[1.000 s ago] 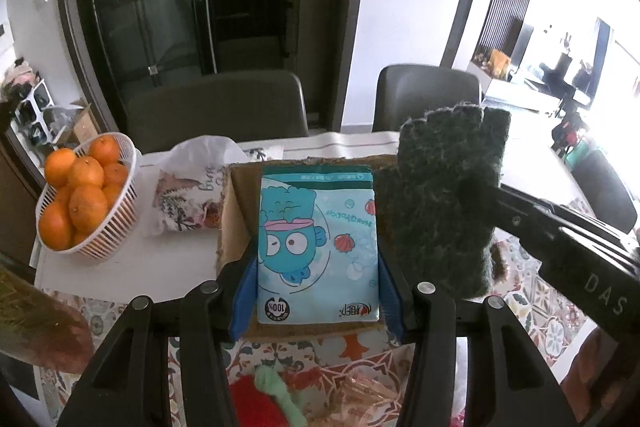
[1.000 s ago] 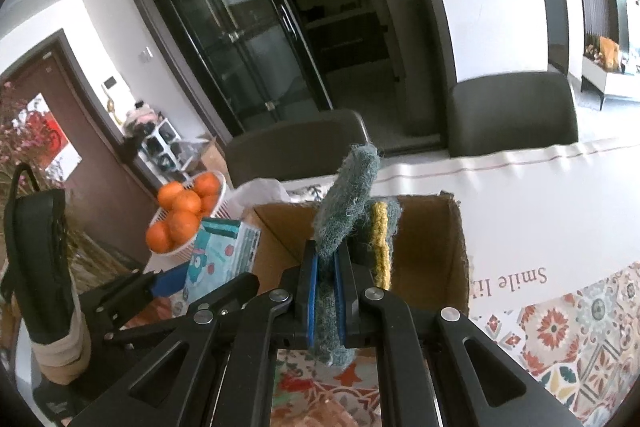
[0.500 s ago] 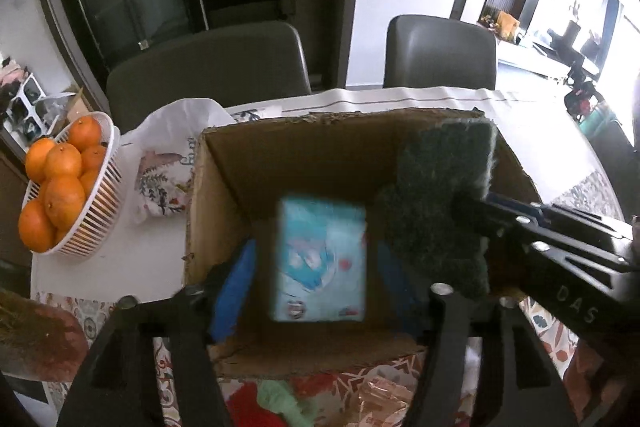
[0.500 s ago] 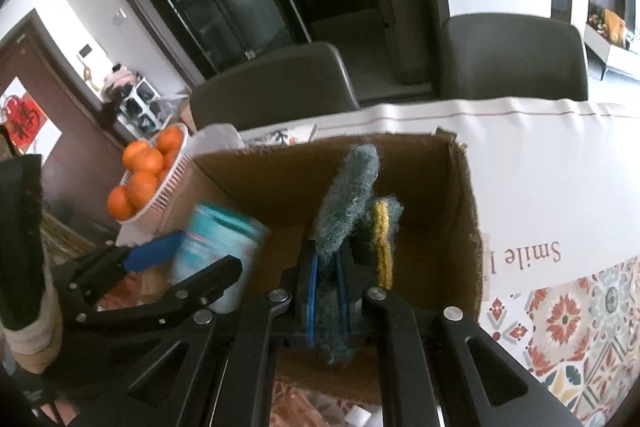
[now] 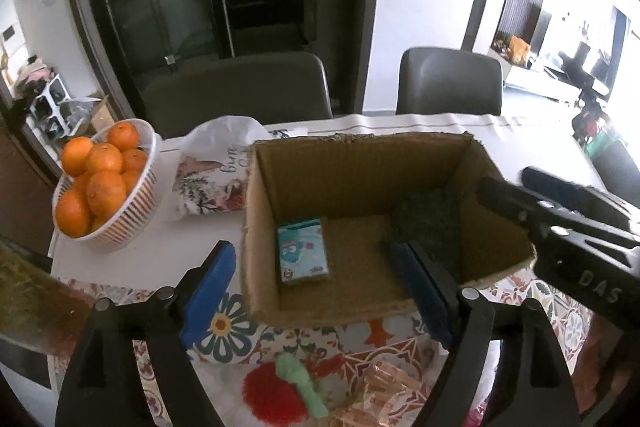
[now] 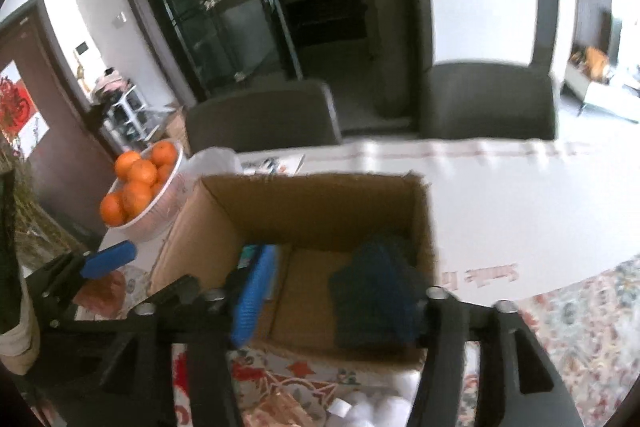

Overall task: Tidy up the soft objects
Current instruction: 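Withdraw both tools from the box back toward the remaining items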

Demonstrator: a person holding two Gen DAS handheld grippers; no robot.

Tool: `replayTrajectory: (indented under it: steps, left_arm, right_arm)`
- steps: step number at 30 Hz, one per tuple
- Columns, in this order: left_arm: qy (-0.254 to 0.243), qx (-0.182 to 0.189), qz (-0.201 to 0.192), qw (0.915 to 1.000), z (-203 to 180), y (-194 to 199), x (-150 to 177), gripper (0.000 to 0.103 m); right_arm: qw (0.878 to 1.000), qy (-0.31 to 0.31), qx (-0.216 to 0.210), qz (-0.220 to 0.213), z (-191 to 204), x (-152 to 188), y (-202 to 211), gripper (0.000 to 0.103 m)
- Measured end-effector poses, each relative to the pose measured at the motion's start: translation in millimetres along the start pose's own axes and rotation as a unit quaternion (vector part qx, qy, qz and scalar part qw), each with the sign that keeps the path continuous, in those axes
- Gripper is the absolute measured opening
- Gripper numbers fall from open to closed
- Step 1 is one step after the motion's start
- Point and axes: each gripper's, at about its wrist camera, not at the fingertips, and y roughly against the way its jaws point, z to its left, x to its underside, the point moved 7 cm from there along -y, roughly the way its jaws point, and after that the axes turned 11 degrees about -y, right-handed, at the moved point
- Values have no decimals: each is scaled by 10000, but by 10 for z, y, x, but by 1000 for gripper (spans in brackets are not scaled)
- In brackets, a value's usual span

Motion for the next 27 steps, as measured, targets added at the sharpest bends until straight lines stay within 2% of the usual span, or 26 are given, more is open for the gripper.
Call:
replayTrajectory:
  steps: [3,6,16,27]
  left_arm:
    - [50,-111,-128,9998,13,184,39,89]
    - [31,-193,-252,9995,-22,389,95,91]
    - [-77,-411,-490,9979,-91,900,281,99]
    - [-92,-496,-640,9967,-204,1269,630,101]
  right_arm:
    - [9988,127,263,-392,-6,-22,269,77]
    - [9971,231,394,-611,-4,-23,495,81]
    - [9948,263,514,-839,72,155,1041,82]
    - [9926,232,590,-1040,76,446,1462,82]
